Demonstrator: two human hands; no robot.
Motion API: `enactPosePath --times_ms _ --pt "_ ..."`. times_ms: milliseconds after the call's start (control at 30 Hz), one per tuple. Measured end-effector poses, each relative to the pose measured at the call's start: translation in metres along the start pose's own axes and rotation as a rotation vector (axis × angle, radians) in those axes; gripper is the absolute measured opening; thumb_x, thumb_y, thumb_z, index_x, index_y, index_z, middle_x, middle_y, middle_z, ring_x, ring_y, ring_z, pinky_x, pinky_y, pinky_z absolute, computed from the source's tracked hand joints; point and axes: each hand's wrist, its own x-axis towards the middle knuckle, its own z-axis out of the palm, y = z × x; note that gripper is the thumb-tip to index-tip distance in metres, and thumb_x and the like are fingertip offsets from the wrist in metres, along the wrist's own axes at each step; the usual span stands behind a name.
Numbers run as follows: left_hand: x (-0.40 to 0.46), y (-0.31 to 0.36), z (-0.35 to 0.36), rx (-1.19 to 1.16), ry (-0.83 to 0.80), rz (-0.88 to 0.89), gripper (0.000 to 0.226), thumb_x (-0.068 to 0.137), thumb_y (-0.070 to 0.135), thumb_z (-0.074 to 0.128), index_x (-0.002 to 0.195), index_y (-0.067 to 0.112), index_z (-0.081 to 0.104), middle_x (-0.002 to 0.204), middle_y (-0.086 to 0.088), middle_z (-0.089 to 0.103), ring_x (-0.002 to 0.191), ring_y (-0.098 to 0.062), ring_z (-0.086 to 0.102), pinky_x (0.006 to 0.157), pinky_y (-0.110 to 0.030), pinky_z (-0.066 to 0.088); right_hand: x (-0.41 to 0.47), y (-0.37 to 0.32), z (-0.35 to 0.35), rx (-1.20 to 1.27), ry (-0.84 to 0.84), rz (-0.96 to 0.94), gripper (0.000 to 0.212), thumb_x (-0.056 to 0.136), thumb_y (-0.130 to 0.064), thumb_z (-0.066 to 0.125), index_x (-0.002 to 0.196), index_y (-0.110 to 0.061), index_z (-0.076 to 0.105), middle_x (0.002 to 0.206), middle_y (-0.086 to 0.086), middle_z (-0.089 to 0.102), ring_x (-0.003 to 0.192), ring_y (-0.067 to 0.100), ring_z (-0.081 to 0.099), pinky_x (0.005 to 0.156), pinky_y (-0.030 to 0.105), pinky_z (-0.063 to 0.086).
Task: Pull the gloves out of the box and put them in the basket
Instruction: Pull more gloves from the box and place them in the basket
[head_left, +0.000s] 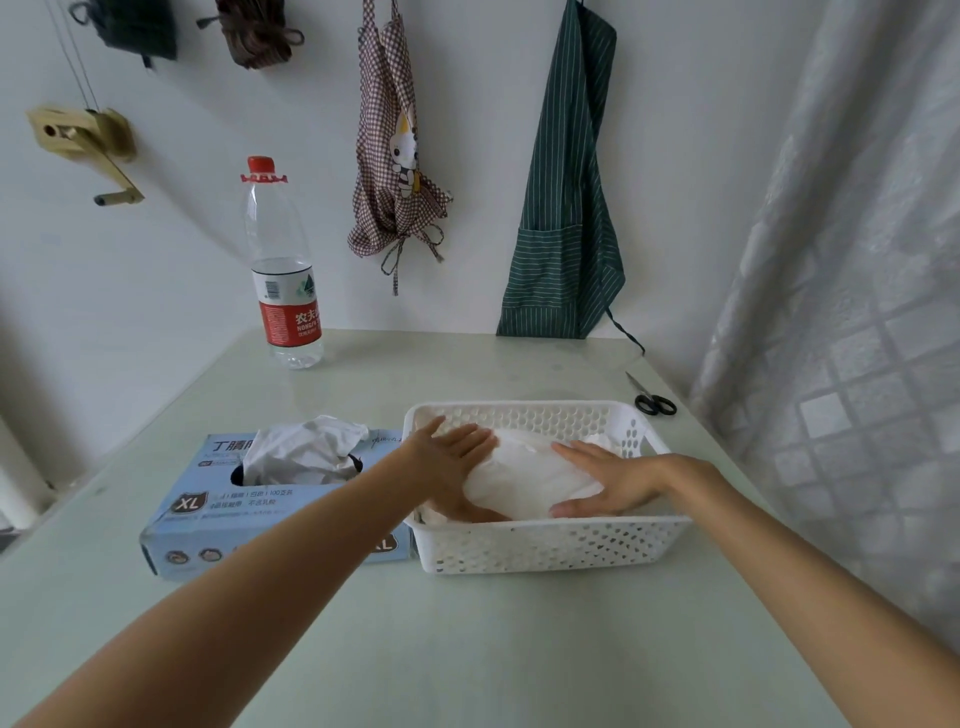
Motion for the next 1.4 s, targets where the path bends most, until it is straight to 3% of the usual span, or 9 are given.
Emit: enactPosePath --times_ms 200,400,600,733,800,1000,1200,1300,1400 --pt "-0.043 -0.037 -0.016 -0.286 0.319 -0.004 0.076 0.086 0.069 0.033 0.146 0.022 0.033 0.149 0.003 0.038 0.136 -0.015 0.035 0.114 -0.034 0.021 -0.010 0.003 -0.018 0.475 0.367 -0.149 0.055 0.078 -0.038 0.075 0.128 -0.036 0.053 0.140 -0.012 0.042 0.137 0.014 0.033 0.113 0.033 0.029" --pt "-0.091 -0.103 0.032 -0.469 0.577 -0.372 0.031 0.098 0.033 0.046 0.128 0.029 0.056 0.135 0.009 0.055 0.123 -0.014 0.050 0.101 -0.031 0.037 0.003 -0.067 -0.031 0.428 0.708 -0.305 0.020 0.086 -0.020 0.069 0.103 -0.029 0.066 0.107 -0.010 0.065 0.103 0.009 0.058 0.088 0.026 0.048" --pt "-0.115 -0.121 0.055 -0.619 0.476 -0.575 0.044 0.088 0.050 0.057 0.125 0.026 0.057 0.124 0.004 0.062 0.108 -0.019 0.059 0.084 -0.031 0.046 0.040 -0.179 -0.017 0.117 0.727 -0.410 0.037 0.091 -0.045 0.057 0.121 -0.024 0.062 0.120 -0.006 0.060 0.115 0.013 0.049 0.093 0.030 0.040" --pt "-0.101 -0.136 0.067 -0.654 0.295 -0.738 0.081 0.081 0.077 0.024 0.127 0.018 0.055 0.122 -0.006 0.062 0.108 -0.023 0.058 0.086 -0.034 0.042 0.075 -0.224 -0.015 0.013 0.601 -0.154 0.068 0.097 -0.060 0.024 0.109 -0.006 0.064 0.120 0.010 0.060 0.119 0.028 0.044 0.098 0.040 0.030" --pt "-0.095 -0.140 0.069 -0.723 0.243 -0.740 0.081 0.083 0.075 0.012 0.114 0.020 0.063 0.110 -0.005 0.067 0.099 -0.022 0.060 0.087 -0.035 0.040 0.090 -0.234 -0.014 0.020 0.552 -0.071 0.070 0.096 -0.062 0.022 0.100 -0.007 0.065 0.117 0.013 0.062 0.118 0.029 0.045 0.101 0.042 0.027" --pt "-0.103 -0.151 0.078 -0.887 0.488 -0.677 0.025 0.088 0.049 0.057 0.106 0.034 0.066 0.113 0.004 0.068 0.103 -0.017 0.061 0.092 -0.033 0.045 0.088 -0.236 -0.014 0.405 0.677 -0.330 0.017 0.090 -0.030 0.062 0.097 -0.018 0.071 0.107 -0.003 0.069 0.102 0.015 0.061 0.089 0.029 0.044" --pt "-0.114 -0.149 0.073 -1.014 0.577 -0.401 0.066 0.070 0.073 0.051 0.117 0.029 0.062 0.124 0.011 0.061 0.117 -0.012 0.055 0.107 -0.047 0.034 0.044 -0.227 -0.033 0.789 0.501 -0.571 0.008 0.090 -0.017 0.063 0.098 -0.016 0.061 0.092 0.000 0.069 0.084 0.008 0.063 0.071 0.014 0.045" --pt "-0.119 -0.144 0.061 -1.176 0.728 -0.260 0.039 0.082 0.051 0.057 0.101 0.019 0.070 0.105 0.008 0.070 0.096 -0.004 0.065 0.094 -0.034 0.048 0.023 -0.223 -0.047 0.831 0.509 -0.587 0.013 0.090 -0.014 0.063 0.102 -0.014 0.058 0.082 -0.002 0.069 0.065 -0.001 0.058 0.059 0.006 0.042" --pt "-0.130 -0.135 0.036 -1.407 0.864 -0.161 0.023 0.092 0.023 0.054 0.097 0.004 0.066 0.091 -0.005 0.072 0.084 -0.011 0.068 0.076 -0.023 0.053 0.008 -0.219 -0.063 0.823 0.523 -0.569 0.022 0.088 -0.007 0.063 0.110 -0.012 0.058 0.090 0.004 0.072 0.071 0.004 0.062 0.066 0.013 0.047"
